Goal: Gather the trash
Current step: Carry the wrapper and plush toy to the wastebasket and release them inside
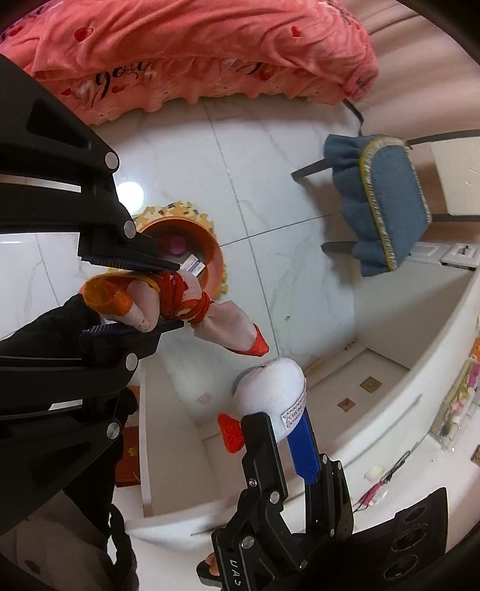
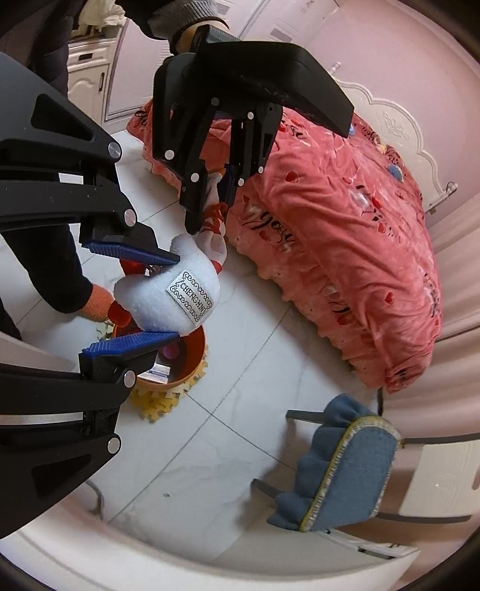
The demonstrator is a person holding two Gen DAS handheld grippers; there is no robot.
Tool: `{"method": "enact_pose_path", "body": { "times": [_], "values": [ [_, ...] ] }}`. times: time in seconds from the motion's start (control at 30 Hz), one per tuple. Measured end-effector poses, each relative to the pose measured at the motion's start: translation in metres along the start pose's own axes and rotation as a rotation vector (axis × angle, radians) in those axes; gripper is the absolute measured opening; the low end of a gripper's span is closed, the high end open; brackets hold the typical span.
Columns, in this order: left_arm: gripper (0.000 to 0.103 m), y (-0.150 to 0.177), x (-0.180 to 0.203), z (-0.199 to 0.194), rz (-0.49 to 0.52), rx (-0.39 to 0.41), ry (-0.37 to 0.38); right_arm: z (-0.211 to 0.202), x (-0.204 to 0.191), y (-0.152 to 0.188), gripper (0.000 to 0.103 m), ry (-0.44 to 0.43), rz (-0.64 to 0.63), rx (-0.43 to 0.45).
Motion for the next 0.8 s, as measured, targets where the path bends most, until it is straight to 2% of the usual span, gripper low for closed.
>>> {"method": "enact_pose_path", "body": {
  "times": [0.47, 0.53, 0.67, 0.8],
  "values": [
    [0.025, 0.005, -0.033, 0.03, -0.022, -0.053, 0.039, 0.066, 0.008, -0.009, 0.039, 0.015, 0.058, -0.063],
    [0.031, 0.005, -0.034, 0.034, -0.018, -0.059, 0.035, 0.069, 0.01, -0.01, 0.042, 0.023, 0.064, -0.064],
    [0.056, 0.003, -0.034, 0.036, -0.019, -0.048, 0.023, 0.077, 0.014, -0.012, 0.045, 0.034, 0.08, -0.069],
    [0.057, 0.002, -0.035, 0.036, -0.024, -0.051, 0.017, 0.078, 0.018, -0.011, 0.047, 0.035, 0.087, -0.076]
  ]
}}
Point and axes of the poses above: each gripper's, at about its wrist camera, not at the fingertips, and z roughly the way its jaws point, x to its right, y to its underside, the point moved 6 cm from there along z, roughly the way its jaws point, and after that the axes turned 5 degrees about y, right-handed, at the moved point
